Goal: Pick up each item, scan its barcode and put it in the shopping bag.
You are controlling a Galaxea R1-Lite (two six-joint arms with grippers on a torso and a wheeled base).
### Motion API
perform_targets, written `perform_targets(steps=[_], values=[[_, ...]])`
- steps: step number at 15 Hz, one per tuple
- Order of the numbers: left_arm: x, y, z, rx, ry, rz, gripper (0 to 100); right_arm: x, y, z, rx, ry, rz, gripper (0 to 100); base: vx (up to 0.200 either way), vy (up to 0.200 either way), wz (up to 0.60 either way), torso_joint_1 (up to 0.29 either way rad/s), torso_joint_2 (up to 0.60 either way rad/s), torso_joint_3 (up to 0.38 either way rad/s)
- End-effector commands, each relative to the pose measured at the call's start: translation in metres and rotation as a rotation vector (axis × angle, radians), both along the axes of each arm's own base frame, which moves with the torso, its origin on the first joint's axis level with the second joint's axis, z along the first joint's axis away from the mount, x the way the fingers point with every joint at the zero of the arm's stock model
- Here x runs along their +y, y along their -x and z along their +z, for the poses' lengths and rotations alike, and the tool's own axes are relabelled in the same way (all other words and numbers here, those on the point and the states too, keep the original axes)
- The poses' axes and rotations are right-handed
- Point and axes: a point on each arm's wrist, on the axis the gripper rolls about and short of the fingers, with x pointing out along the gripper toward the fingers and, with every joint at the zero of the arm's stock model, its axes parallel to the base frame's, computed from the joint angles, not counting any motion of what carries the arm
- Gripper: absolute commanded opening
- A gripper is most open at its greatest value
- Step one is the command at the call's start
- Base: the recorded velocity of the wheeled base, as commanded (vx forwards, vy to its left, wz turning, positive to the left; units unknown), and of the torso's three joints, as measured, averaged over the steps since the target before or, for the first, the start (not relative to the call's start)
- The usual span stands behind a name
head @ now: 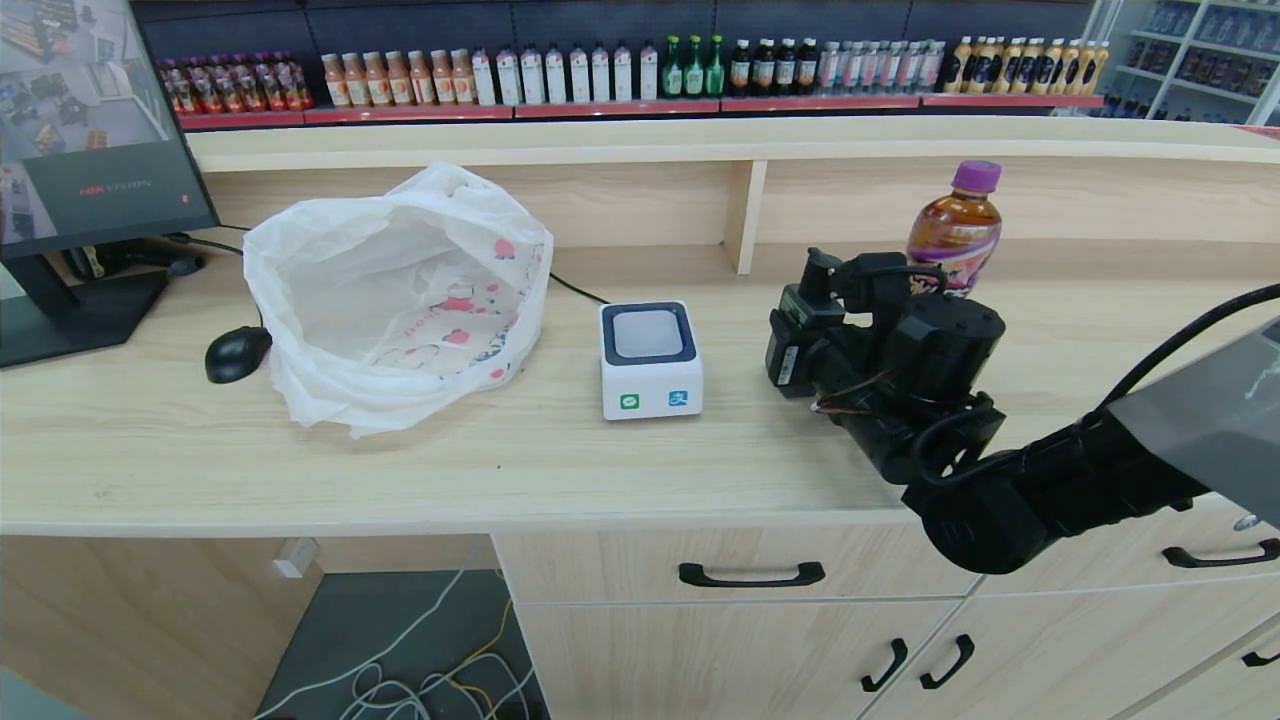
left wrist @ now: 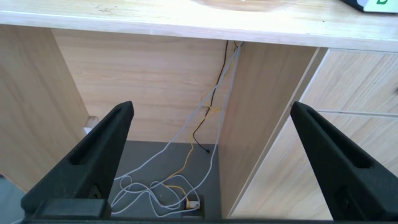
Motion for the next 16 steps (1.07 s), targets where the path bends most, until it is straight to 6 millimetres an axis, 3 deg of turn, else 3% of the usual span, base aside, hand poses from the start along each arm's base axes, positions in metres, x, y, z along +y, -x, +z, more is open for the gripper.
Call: perform_targets(steps=[1, 9, 14, 16], values=[[0.000, 0.000, 0.000, 0.000, 0.000, 0.000, 100, -0.001, 0.001, 0.003, -0.007, -0.003, 0.000, 0, 0.000, 0.000, 0.00, 0.000, 0.00, 0.000], [0.000, 0.000, 0.000, 0.000, 0.000, 0.000, 100, -0.006, 0.011, 0.017, -0.031, -0.014, -0.002, 0, 0.000, 0.000, 0.00, 0.000, 0.00, 0.000], [0.000, 0.000, 0.000, 0.000, 0.000, 0.000, 100, -0.017, 0.047, 0.040, -0.102, -0.050, 0.021, 0, 0.000, 0.000, 0.00, 0.000, 0.00, 0.000], [0.000, 0.000, 0.000, 0.000, 0.000, 0.000, 100, -0.022, 0.057, 0.035, -0.177, -0.088, 0.022, 0, 0.000, 0.000, 0.00, 0.000, 0.00, 0.000]])
